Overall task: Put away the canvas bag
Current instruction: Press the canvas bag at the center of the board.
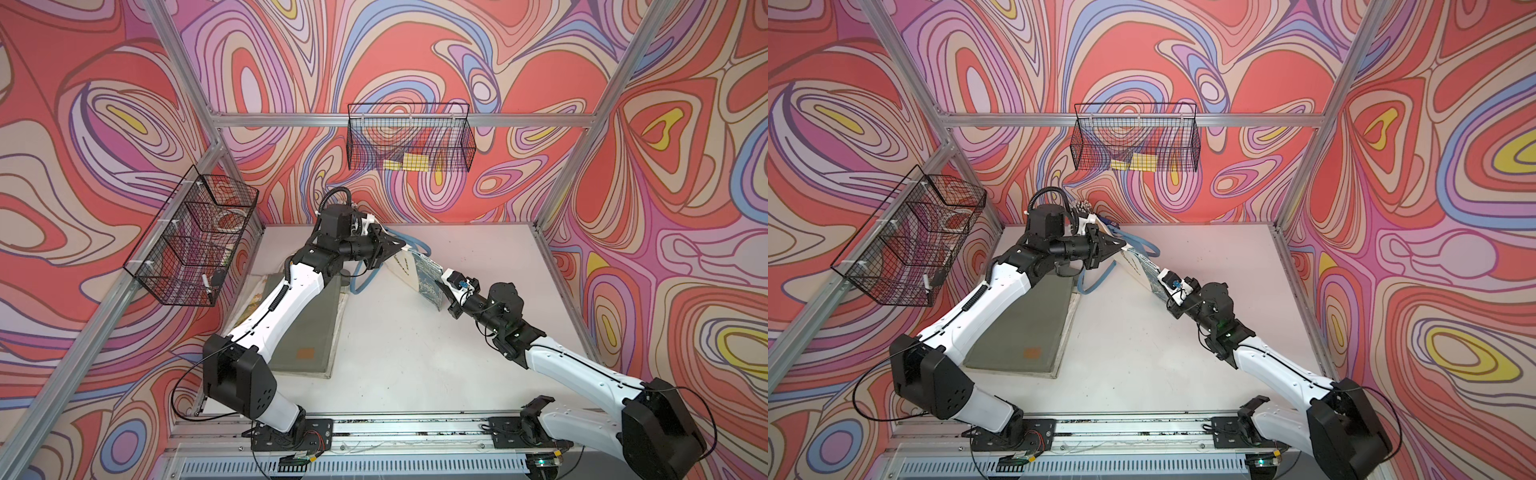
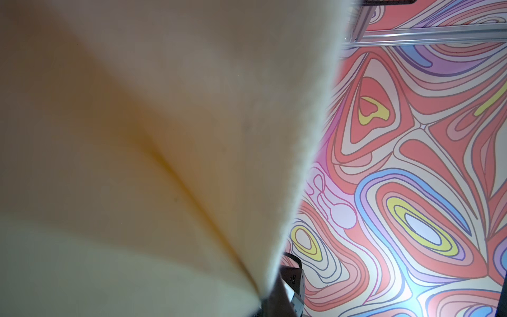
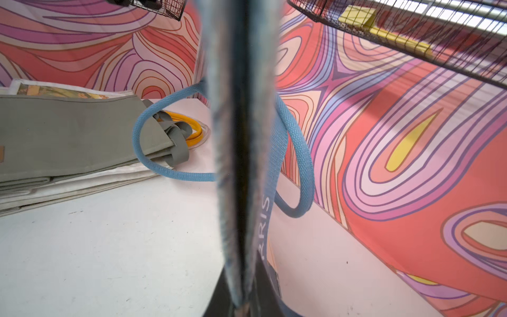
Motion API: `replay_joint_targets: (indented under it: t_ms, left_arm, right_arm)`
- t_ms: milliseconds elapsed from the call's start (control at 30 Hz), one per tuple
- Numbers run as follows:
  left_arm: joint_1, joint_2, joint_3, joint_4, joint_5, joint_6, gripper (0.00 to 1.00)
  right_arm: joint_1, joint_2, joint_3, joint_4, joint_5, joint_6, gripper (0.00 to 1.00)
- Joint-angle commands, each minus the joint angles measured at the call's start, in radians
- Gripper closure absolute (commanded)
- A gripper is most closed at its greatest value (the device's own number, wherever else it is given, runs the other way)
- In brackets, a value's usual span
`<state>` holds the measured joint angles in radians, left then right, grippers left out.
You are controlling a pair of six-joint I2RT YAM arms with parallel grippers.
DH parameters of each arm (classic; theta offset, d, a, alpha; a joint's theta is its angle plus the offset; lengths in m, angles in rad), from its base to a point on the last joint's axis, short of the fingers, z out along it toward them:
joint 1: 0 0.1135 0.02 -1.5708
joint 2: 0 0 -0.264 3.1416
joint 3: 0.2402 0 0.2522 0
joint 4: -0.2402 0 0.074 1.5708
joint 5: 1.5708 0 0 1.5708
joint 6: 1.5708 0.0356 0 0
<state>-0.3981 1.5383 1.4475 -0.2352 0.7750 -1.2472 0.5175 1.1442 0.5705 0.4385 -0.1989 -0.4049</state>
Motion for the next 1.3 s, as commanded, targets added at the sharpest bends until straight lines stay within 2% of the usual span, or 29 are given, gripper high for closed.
replay_joint_targets:
  t_ms: [0,100,233,433,600,667,800,1000,1133,1267]
  left_arm:
    - [-0.002,-0.055,0.038,-0.011,0.009,0.108,0.77]
    - [-0.005,-0.092,0.062,-0.113,-0.07,0.286,0.57]
    - [-0.008,-0.172,0.063,-0.172,-0.197,0.511,0.46]
    - [-0.048,-0.259,0.097,-0.21,-0.274,0.893,0.43]
    - [-0.199,-0.29,0.125,-0.269,-0.324,1.431,0.43]
    - [-0.221,-0.283,0.142,-0.302,-0.303,1.555,0.42]
    - [-0.231,-0.28,0.146,-0.349,-0.208,1.729,0.42]
    - [-0.281,-0.238,0.168,-0.44,-0.213,1.92,0.37]
    - [-0.287,-0.19,0.214,-0.487,-0.17,1.951,0.37]
    - [-0.296,-0.149,0.234,-0.497,-0.202,1.971,0.36]
  right_arm:
    - [0.001,0.005,0.034,-0.021,0.01,-0.005,1.0]
    - [0.001,-0.01,0.074,-0.089,0.035,-0.024,1.0]
    - [0.001,-0.03,0.143,-0.225,0.079,-0.056,1.0]
    - [0.001,-0.044,0.246,-0.411,0.096,-0.095,1.0]
    - [0.001,-0.035,0.349,-0.576,0.055,-0.115,1.0]
    - [0.001,-0.025,0.392,-0.647,0.034,-0.115,1.0]
    - [0.001,-0.008,0.462,-0.759,-0.008,-0.114,1.0]
    - [0.001,-0.015,0.487,-0.82,-0.045,-0.124,1.0]
    - [0.002,-0.004,0.524,-0.867,-0.059,-0.129,1.0]
    - [0.001,-0.006,0.544,-0.882,-0.078,-0.134,1.0]
